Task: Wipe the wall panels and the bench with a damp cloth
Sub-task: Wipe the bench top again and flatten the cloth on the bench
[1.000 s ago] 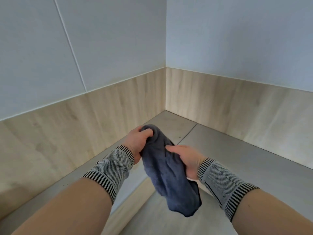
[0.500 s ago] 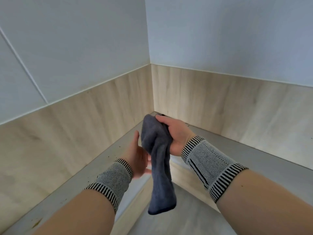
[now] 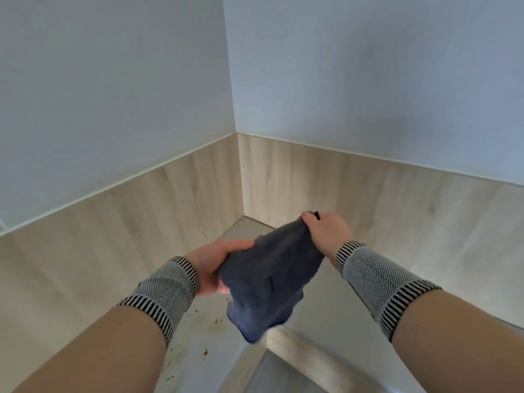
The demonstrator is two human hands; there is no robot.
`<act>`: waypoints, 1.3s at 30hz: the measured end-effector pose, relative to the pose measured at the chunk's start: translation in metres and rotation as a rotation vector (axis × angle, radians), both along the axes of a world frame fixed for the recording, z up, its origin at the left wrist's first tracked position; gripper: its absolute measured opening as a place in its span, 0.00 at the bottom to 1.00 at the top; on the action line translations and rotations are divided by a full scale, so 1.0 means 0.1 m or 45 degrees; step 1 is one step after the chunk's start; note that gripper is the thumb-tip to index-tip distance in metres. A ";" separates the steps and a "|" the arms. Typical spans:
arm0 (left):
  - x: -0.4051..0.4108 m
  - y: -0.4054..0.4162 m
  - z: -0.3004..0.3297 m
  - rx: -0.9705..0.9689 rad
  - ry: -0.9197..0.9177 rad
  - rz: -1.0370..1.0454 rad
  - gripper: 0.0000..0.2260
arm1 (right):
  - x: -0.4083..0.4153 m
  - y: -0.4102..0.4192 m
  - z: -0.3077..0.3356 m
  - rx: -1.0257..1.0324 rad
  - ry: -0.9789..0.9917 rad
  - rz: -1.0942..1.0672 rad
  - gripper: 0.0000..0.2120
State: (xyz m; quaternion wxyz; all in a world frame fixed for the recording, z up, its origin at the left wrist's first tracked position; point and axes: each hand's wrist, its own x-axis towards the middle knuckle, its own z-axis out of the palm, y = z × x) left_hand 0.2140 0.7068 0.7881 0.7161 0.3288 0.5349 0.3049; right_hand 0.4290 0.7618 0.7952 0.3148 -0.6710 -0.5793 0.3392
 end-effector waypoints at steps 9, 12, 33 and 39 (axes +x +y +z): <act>0.52 1.07 -0.18 0.073 0.130 0.389 0.13 | 0.88 1.27 -0.14 -0.184 0.346 -0.127 0.13; 0.78 1.38 -0.16 0.061 -0.039 0.784 0.05 | 1.11 1.63 -0.13 -0.310 0.561 -0.183 0.12; -0.04 1.81 -0.16 0.373 1.754 0.203 0.10 | 0.47 2.74 -0.22 0.157 -0.646 0.736 0.13; -0.56 1.74 -0.34 0.274 1.437 0.572 0.10 | -0.13 2.79 -0.26 0.167 -0.522 0.803 0.11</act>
